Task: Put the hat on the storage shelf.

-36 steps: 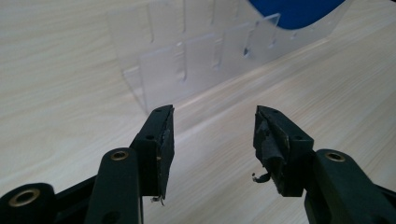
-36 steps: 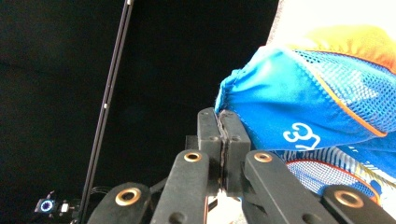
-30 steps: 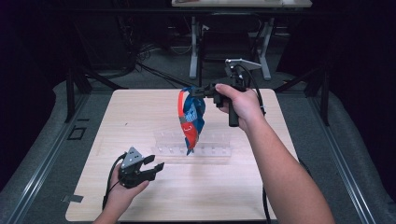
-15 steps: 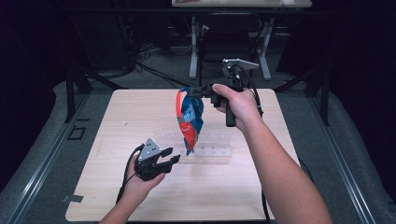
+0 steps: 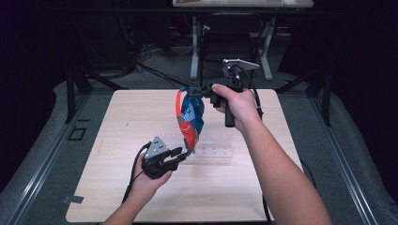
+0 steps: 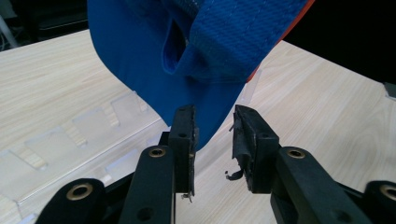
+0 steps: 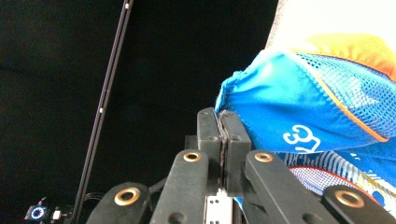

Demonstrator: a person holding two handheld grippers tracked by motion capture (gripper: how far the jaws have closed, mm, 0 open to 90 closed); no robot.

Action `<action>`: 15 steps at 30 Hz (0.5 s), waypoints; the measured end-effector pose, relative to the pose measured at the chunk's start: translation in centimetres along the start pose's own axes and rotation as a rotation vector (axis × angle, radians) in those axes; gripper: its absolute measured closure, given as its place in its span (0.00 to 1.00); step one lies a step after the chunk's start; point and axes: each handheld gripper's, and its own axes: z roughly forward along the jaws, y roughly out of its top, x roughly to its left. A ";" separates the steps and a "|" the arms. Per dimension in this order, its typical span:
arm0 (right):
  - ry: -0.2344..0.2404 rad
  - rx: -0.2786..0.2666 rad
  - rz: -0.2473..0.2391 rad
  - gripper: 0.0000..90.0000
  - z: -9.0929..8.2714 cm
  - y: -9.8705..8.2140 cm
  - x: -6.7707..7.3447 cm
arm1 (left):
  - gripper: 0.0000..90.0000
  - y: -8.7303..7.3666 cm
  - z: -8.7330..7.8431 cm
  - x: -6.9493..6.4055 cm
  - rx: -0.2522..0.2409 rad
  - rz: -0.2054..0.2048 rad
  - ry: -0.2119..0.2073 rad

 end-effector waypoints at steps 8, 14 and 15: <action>0.001 -0.004 -0.001 0.99 0.1 0.0 0.0 | 0.80 0.7 0.2 -0.7 -0.011 0.019 -0.006; -0.003 -0.004 -0.003 0.99 0.2 -0.1 0.0 | 0.85 1.1 0.8 -0.9 -0.005 0.024 -0.002; -0.003 -0.005 -0.004 0.99 0.2 -0.1 0.1 | 0.86 1.2 0.9 -0.9 0.000 0.025 -0.002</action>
